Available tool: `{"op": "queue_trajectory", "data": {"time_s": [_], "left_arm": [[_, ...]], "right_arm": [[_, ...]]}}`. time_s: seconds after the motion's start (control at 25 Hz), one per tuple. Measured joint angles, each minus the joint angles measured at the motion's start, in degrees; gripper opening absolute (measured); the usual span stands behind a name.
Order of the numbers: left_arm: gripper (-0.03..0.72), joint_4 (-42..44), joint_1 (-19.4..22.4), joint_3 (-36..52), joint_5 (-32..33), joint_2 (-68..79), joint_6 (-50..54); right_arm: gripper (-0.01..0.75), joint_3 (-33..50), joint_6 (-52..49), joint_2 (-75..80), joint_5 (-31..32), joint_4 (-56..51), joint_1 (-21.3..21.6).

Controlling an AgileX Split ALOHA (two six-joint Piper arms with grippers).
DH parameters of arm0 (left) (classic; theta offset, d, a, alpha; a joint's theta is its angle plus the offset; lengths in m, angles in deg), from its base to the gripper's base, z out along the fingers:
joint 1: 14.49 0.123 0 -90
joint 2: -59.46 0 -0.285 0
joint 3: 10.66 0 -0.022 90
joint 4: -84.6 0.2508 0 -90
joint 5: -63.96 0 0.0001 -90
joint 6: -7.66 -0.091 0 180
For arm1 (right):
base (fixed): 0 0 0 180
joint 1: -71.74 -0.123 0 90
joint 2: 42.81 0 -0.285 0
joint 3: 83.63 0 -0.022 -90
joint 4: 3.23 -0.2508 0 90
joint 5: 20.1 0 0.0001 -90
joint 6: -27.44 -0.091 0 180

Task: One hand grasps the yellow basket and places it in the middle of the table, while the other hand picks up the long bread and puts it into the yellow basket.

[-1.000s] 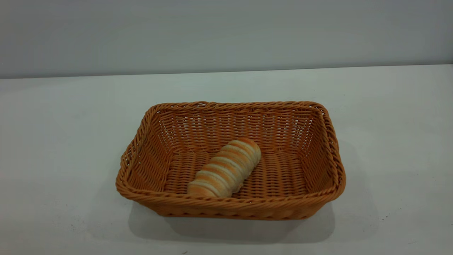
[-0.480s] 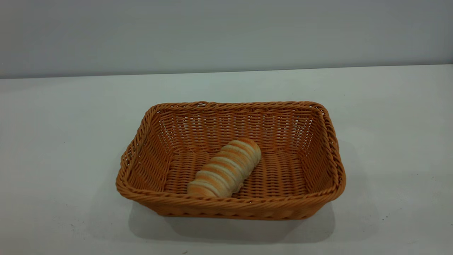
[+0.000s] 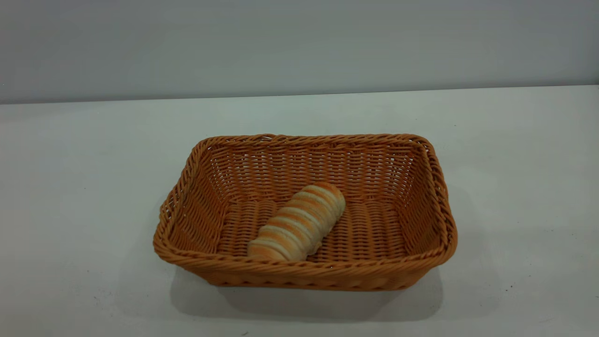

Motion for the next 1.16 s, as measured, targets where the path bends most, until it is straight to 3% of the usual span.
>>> {"op": "queue_trajectory", "data": {"time_s": [0.2, 1.16], "left_arm": [[0.507, 0.0, 2.42, 0.0, 0.0, 0.0, 0.0], [0.507, -0.05, 2.41, 0.0, 0.0, -0.07, 0.0]], "right_arm": [[0.585, 0.0, 0.0, 0.0, 0.0, 0.0, 0.0], [0.585, 0.0, 0.0, 0.0, 0.0, 0.0, 0.0]]}}
